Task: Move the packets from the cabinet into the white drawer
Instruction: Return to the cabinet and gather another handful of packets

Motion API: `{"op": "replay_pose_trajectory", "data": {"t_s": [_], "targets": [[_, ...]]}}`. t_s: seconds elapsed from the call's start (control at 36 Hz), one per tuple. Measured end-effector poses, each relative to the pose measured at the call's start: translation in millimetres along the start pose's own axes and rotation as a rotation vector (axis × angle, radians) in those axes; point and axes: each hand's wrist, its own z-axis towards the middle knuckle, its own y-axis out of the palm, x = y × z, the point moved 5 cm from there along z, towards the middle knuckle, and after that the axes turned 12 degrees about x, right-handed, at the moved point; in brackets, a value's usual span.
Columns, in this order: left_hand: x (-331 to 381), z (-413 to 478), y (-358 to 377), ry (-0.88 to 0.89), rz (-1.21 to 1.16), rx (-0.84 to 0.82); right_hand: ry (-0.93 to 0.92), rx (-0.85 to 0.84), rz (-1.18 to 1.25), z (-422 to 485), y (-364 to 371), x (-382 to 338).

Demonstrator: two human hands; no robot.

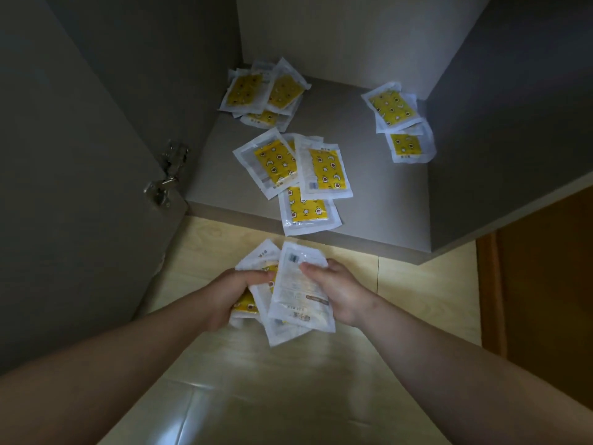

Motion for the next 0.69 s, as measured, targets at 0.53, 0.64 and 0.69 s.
{"op": "replay_pose_trajectory", "data": {"t_s": [0.53, 0.64, 0.69], "targets": [[-10.9, -59.7, -10.3, 0.027, -0.099, 0.442, -0.133, 0.339, -0.268, -47.3, 16.8, -0.8], [-3.3, -132.3, -14.3, -0.068, -0.083, 0.393, -0.094, 0.317, -0.344, -117.0, 17.2, -14.8], [6.1, -167.2, -15.3, -0.097, -0.089, 0.400, -0.048, 0.322, -0.362, -153.5, 15.3, -25.4]]}}
